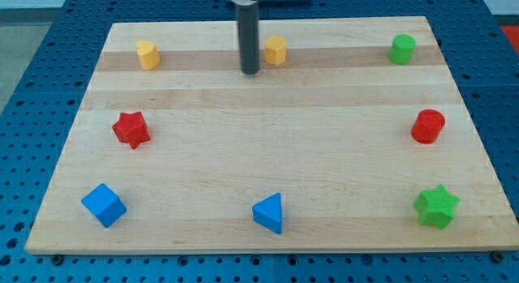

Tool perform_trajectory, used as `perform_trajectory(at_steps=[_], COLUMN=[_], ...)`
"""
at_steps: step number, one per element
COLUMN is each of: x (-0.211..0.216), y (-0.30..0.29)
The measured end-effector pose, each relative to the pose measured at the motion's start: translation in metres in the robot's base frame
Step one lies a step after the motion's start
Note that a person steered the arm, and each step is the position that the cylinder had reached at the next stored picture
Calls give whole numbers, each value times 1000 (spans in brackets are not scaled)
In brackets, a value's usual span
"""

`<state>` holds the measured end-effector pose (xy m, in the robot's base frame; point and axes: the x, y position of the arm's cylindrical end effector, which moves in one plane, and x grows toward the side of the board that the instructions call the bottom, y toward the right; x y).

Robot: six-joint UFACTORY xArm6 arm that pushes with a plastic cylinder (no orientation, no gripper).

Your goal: Slide yellow heart to the yellow hexagon

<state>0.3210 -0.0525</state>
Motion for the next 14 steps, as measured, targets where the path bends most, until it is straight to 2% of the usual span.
perform_trajectory(at_steps=[2, 3, 4, 6, 7, 8, 9, 11, 14], x=[8, 24, 59, 85, 59, 50, 3, -40, -44], y=[-79, -108, -122, -176, -238, -250, -249, -191, -145])
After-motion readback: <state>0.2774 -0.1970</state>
